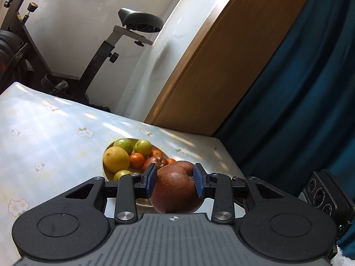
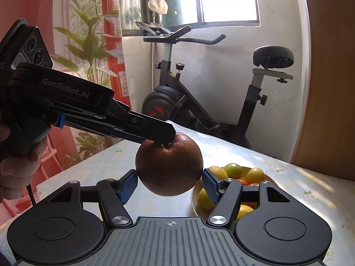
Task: Organize fruits
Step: 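Lift the red apple and carry it over the plate with the left tool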
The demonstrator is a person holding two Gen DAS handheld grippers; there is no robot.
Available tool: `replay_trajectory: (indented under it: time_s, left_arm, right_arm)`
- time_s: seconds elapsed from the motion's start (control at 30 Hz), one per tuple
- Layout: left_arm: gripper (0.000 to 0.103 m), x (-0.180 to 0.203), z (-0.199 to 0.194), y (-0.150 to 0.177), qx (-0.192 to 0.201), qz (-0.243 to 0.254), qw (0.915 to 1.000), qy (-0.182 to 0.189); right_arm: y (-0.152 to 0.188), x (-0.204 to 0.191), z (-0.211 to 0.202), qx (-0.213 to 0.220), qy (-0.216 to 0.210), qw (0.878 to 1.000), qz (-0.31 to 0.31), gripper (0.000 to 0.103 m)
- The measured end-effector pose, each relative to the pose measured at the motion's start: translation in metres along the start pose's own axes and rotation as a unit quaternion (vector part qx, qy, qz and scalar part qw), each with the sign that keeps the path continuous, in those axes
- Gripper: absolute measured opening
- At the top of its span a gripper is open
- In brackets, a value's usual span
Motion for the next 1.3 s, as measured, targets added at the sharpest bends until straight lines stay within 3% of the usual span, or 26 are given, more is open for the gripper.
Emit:
replay_trajectory:
  time_s: [0.13,0.23,0.43,0.73,0.97,1.3]
  left_arm:
    - [0.038,0.007,0.015,-0.032,0.015,0.021,0.9997,0.004]
    - [0.038,-0.002,0.036,-0.042,0.003,0.008,0.9998,0.016]
    - [0.038,-0.037,0.088,-0.029,-0.048,-0.034,0.9979,0.026]
    - [0.036,-0.061,0.136,-0.018,-0.086,-0.040,0.9952,0.023]
    - [0.036,-0.066,0.145,-0.008,-0.106,-0.039,0.9934,0.018]
    - [0.037,-0.083,0.148,-0.005,-0.114,-0.050,0.9922,0.004]
  right_arm:
    - [-0.029,0.022,0.009,0.012,0.012,0.999,-0.030,0.060]
    - [-0.035,0.040,0.024,0.001,0.015,0.999,-0.046,0.060]
    - [-0.008,0.069,0.069,-0.051,0.019,0.997,-0.057,0.060]
    - [0.016,0.090,0.109,-0.108,0.026,0.992,-0.058,0.060]
    - [0.028,0.095,0.123,-0.148,0.036,0.985,-0.074,0.060]
    - [0.028,0.087,0.122,-0.159,0.039,0.982,-0.092,0.052]
Point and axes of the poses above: each gripper's, at about its wrist camera, not at the fingertips, and z roughly the way its jaws point, x to its right, y to its underside, the point moved 9 cm from there along z, roughly the way its jaws point, and after that the axes turned 1 degree about -x, right-handed, at the moved point
